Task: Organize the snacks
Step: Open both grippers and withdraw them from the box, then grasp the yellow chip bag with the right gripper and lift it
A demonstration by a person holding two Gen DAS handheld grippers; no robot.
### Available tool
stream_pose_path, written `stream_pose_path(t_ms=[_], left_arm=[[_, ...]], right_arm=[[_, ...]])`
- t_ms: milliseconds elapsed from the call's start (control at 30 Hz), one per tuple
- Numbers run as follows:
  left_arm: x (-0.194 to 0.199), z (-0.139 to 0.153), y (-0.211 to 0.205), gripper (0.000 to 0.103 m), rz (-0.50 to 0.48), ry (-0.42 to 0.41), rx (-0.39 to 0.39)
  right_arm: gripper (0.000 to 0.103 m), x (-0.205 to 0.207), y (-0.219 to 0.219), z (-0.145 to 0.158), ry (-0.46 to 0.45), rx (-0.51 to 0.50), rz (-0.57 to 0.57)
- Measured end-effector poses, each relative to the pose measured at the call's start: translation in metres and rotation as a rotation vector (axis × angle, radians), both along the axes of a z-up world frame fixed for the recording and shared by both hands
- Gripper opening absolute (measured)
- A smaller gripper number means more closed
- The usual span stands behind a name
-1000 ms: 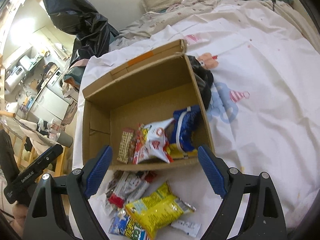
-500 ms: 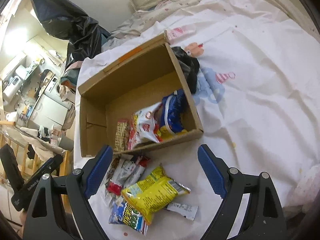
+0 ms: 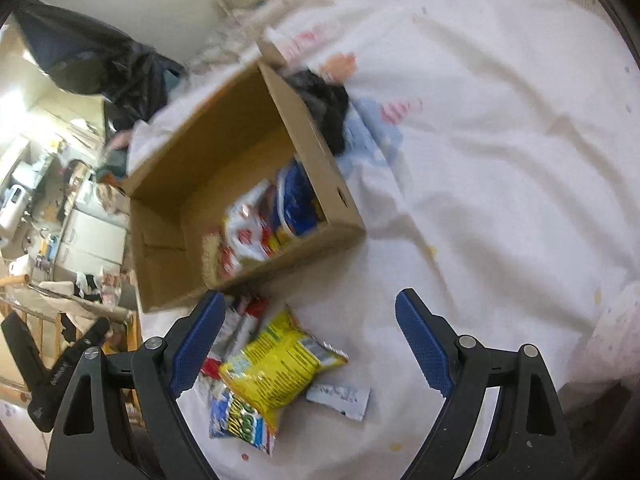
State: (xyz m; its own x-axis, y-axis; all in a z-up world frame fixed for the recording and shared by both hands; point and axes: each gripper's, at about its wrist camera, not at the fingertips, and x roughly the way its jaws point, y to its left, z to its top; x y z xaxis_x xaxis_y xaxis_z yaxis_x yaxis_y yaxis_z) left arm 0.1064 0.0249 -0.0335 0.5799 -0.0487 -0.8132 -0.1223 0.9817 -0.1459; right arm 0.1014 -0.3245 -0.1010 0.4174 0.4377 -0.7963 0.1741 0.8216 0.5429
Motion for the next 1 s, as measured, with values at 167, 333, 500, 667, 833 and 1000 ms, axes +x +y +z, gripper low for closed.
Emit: stream_pose_path(t_ms=[167, 333, 500, 667, 833, 1000], left_arm=[[0.002, -0.003, 0.002, 0.095, 0.010, 0.016, -0.008], [0.002, -0.003, 0.003, 0.095, 0.010, 0.017, -0.008], [0.001, -0.003, 0.007, 0.095, 0.020, 0.022, -0.011], [0.001, -0.006, 0.013, 0.095, 0.029, 0.037, -0.016], [0.004, -0.012, 0.018, 0.095, 0.043, 0.069, -0.026], [0.009, -0.029, 0.022, 0.095, 0.061, 0.160, 0.001]], right_arm=[[0.089, 0.010, 0.032, -0.052, 0.252, 0.218, 0.113], [0.089, 0.020, 0.066, -0.073, 0.326, 0.169, 0.151], [0.066, 0.032, 0.095, -0.079, 0.306, 0.067, 0.217], [0.038, 0.027, 0.092, -0.064, 0.252, 0.089, 0.240], [0.032, 0.014, 0.055, -0.037, 0.145, 0.138, 0.192], [0.031, -0.001, 0.034, -0.013, 0.024, 0.155, 0.170]])
